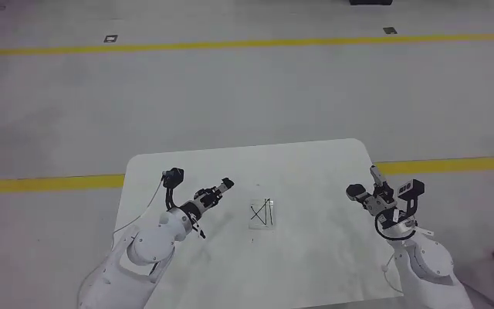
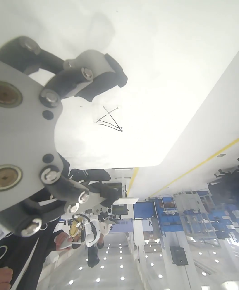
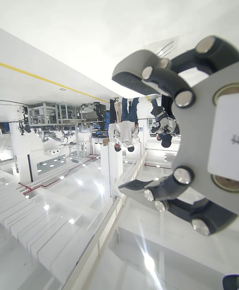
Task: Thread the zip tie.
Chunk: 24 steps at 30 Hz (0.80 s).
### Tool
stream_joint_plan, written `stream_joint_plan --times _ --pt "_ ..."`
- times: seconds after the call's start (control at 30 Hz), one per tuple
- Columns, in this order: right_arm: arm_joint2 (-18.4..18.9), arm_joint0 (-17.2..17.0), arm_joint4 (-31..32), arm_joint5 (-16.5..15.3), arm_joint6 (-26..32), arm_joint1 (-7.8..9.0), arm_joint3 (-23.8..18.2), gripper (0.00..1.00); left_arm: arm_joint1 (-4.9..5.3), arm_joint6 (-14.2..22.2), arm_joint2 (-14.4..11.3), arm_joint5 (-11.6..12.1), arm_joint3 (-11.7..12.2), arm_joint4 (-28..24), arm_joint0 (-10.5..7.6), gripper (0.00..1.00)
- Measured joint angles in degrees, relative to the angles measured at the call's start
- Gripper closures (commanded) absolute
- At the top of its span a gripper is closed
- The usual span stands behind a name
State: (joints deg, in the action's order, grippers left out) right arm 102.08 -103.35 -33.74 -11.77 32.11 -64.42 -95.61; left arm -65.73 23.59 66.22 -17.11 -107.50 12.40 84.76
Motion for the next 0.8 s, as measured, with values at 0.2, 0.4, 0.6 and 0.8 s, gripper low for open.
stream_joint_plan --times 0.2,0.4,0.6,0.8 --pt "2.17 -0.54 -4.19 -7.73 11.21 0.20 4.04 0.00 0.00 -0.01 -0.02 0.01 0.01 0.01 0.00 0.00" --pt "2.27 -0.55 -4.09 -7.70 11.60 0.21 4.15 0.00 -0.65 3.01 -6.38 -1.86 0.02 2.98 -2.38 0.00" --pt "2.27 -0.55 -4.11 -7.71 11.61 0.21 4.15 0.00 -2.66 4.41 -16.13 -2.37 4.79 7.31 -8.53 0.00" --pt "2.27 -0.55 -4.11 -7.71 11.62 0.21 4.15 0.00 -4.25 2.02 -19.76 -2.36 7.59 7.33 -11.51 0.00"
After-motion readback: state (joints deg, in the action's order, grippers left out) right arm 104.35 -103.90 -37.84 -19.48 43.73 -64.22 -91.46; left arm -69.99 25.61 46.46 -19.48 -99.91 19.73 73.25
